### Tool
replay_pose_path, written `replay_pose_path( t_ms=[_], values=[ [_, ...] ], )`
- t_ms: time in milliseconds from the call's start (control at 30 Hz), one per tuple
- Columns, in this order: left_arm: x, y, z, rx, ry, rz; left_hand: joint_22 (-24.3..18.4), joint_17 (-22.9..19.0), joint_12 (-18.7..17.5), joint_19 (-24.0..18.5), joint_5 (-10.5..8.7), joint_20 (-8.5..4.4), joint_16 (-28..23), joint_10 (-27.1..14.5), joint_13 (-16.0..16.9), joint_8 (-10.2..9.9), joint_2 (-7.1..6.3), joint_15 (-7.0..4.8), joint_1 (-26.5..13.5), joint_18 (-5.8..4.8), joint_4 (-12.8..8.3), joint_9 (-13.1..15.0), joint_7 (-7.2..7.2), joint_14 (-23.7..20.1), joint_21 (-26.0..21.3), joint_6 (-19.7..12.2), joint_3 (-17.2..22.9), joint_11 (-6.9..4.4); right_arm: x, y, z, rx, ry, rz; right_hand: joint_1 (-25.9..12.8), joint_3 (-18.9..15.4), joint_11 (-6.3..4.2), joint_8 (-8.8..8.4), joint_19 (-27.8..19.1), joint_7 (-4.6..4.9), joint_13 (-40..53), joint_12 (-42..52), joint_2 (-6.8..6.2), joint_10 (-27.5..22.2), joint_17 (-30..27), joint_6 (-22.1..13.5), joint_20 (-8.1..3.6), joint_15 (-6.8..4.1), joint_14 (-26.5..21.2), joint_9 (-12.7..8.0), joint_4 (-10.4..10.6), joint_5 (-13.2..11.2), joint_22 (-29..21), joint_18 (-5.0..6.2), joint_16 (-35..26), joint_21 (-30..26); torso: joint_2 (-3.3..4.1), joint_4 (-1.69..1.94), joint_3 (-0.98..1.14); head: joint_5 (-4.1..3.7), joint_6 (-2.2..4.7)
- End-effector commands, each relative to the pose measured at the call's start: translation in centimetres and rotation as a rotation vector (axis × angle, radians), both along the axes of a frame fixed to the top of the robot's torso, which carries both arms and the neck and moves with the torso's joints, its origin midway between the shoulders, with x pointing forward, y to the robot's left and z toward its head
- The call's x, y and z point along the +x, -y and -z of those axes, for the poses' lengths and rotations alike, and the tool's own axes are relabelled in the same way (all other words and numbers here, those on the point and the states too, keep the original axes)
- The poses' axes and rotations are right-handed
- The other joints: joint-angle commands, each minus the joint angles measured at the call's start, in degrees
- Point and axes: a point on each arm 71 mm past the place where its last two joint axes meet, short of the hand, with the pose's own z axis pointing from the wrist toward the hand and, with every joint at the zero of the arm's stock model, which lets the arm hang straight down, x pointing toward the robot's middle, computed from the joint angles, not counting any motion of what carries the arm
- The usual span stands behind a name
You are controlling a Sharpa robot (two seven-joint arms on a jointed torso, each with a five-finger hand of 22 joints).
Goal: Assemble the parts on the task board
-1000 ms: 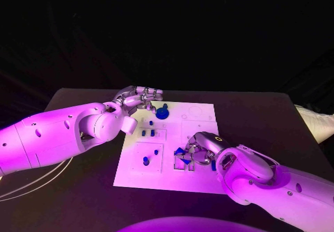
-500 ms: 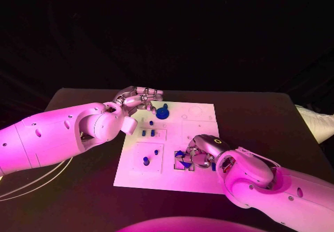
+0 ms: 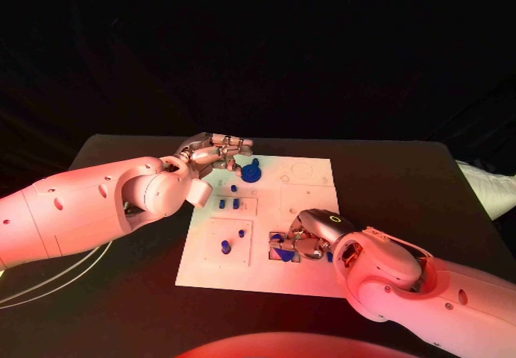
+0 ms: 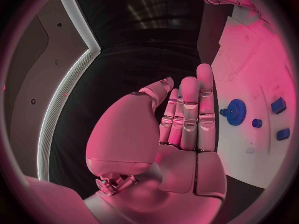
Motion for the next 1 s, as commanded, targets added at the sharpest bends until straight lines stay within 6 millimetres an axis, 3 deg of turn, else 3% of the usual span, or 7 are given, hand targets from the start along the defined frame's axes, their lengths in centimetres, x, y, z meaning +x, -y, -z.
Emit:
replay_pose_path(
  t_ms=[33, 200, 567, 633, 833, 1000],
  values=[
    [-0.09, 0.22, -0.05, -0.005, 0.001, 0.025, -0.1, -0.1, 0.3, 0.1, 0.33, 0.44, -0.1, -0.3, 0.1, 0.2, 0.44, 0.11, 0.0, 0.53, 0.0, 0.0, -0.14, -0.4, -0.3, -0.4, -0.3, -0.07, -0.10, -0.06, 0.06, -0.014, -0.002, -0.005, -3.1, -1.5, -1.97, -0.08, 0.8, 0.14, -0.2, -0.6, 0.58, 2.4, 10.4, -0.2, -0.44, -0.30, 5.1, 0.2, 0.1, -1.7, 0.1, -0.52, 0.2, 0.4, 0.00, -0.02, 0.00, -0.09, -0.03],
    [-0.09, 0.18, -0.04, -0.005, -0.001, 0.026, -0.1, -0.1, 0.3, 0.1, 0.33, 0.44, -0.1, -0.3, 0.1, 0.2, 0.44, 0.11, 0.0, 0.53, 0.0, 0.0, -0.14, -0.4, -0.3, -0.4, -0.3, -0.07, -0.05, 0.12, 0.01, -0.022, 0.012, -0.004, -7.4, -3.8, -1.90, -0.12, 0.7, 0.18, -0.2, -1.2, 1.01, 2.3, 10.3, -0.4, -0.41, -0.27, 5.1, 0.6, 0.1, -4.4, 0.1, -0.50, 0.1, 0.3, -0.03, 0.01, -0.02, -0.09, -0.04],
    [-0.10, 0.14, -0.01, -0.004, -0.005, 0.028, -0.1, -0.1, 0.3, 0.1, 0.33, 0.44, -0.1, -0.3, 0.1, 0.2, 0.44, 0.11, 0.0, 0.53, 0.0, 0.0, -0.14, -0.4, -0.3, -0.4, -0.3, -0.07, -0.16, 0.47, -0.18, -0.034, 0.028, -0.007, -7.8, -4.1, -1.89, -0.13, 0.7, 0.20, -0.1, -1.3, 1.04, 2.3, 10.3, -0.4, -0.40, -0.26, 5.1, 0.7, 0.1, -4.9, 0.1, -0.51, 0.1, 0.3, 0.01, -0.01, 0.03, -0.12, -0.12],
    [-0.11, 0.13, 0.00, -0.004, -0.006, 0.029, -0.1, -0.1, 0.4, 0.0, 0.33, 0.46, -0.1, -0.4, 0.1, 0.2, 0.45, 0.13, -0.1, 0.53, 0.0, 0.0, -0.11, -0.5, -0.4, -0.4, -0.3, -0.04, -0.28, 0.49, -0.26, -0.035, 0.028, -0.012, -7.1, -4.1, -1.90, -0.12, 0.7, 0.19, 0.0, -1.3, 0.89, 2.4, 10.4, -0.4, -0.39, -0.25, 5.1, 0.8, -0.2, -4.7, 0.1, -0.50, 0.2, 0.3, 0.01, -0.02, 0.04, -0.16, -0.14],
    [-0.11, 0.10, 0.01, -0.003, -0.008, 0.029, -0.1, -0.1, 0.4, 0.0, 0.33, 0.47, -0.1, -0.4, 0.1, 0.2, 0.46, 0.14, -0.1, 0.52, 0.0, 0.0, -0.11, -0.5, -0.4, -0.4, -0.3, -0.03, -0.50, 0.44, -0.35, -0.043, 0.022, -0.026, 0.9, -2.8, -1.94, -0.07, 0.7, 0.14, 0.6, -1.3, -0.57, 2.6, 10.5, -0.5, -0.41, -0.29, 5.2, 1.3, -3.2, -5.0, 0.3, -0.53, 0.2, 0.4, 0.02, -0.06, 0.03, -0.21, -0.20],
    [-0.11, 0.10, 0.03, -0.002, -0.010, 0.030, -0.1, -0.1, 0.4, 0.0, 0.33, 0.47, -0.1, -0.4, 0.1, 0.2, 0.46, 0.14, -0.1, 0.52, 0.0, 0.0, -0.11, -0.5, -0.4, -0.4, -0.3, -0.03, -0.55, 0.37, -0.38, -0.041, 0.021, -0.028, 2.3, -2.6, -1.94, -0.06, 0.7, 0.13, 0.7, -1.4, -0.71, 2.6, 10.5, -0.6, -0.41, -0.29, 5.2, 1.4, -3.7, -5.7, 0.4, -0.53, 0.2, 0.4, 0.00, 0.03, 0.03, -0.27, -0.28]
  ],
)
